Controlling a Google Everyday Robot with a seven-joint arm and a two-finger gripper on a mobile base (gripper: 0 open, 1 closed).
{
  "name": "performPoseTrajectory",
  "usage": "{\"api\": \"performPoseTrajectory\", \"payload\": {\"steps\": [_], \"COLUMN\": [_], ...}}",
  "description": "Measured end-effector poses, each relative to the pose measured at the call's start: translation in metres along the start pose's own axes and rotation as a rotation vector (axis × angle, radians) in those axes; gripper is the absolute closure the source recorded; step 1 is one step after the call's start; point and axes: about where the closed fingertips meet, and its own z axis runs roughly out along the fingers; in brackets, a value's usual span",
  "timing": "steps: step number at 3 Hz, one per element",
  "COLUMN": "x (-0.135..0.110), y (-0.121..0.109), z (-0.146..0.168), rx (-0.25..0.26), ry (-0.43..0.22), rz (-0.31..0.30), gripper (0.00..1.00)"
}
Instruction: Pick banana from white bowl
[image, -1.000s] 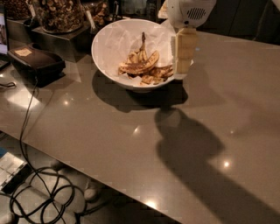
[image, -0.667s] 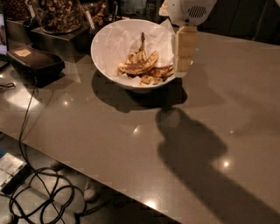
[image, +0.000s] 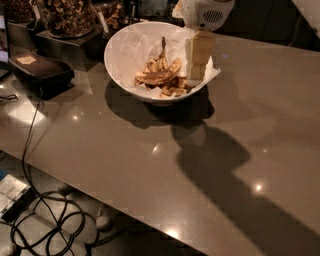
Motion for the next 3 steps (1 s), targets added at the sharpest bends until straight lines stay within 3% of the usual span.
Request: {"api": "performPoseTrajectory", "payload": {"steps": [3], "x": [-0.018], "y": [-0.048], "z": [0.056], "rx": [-0.076], "ry": [0.002], "rz": [-0.128], "gripper": [0.00]}}
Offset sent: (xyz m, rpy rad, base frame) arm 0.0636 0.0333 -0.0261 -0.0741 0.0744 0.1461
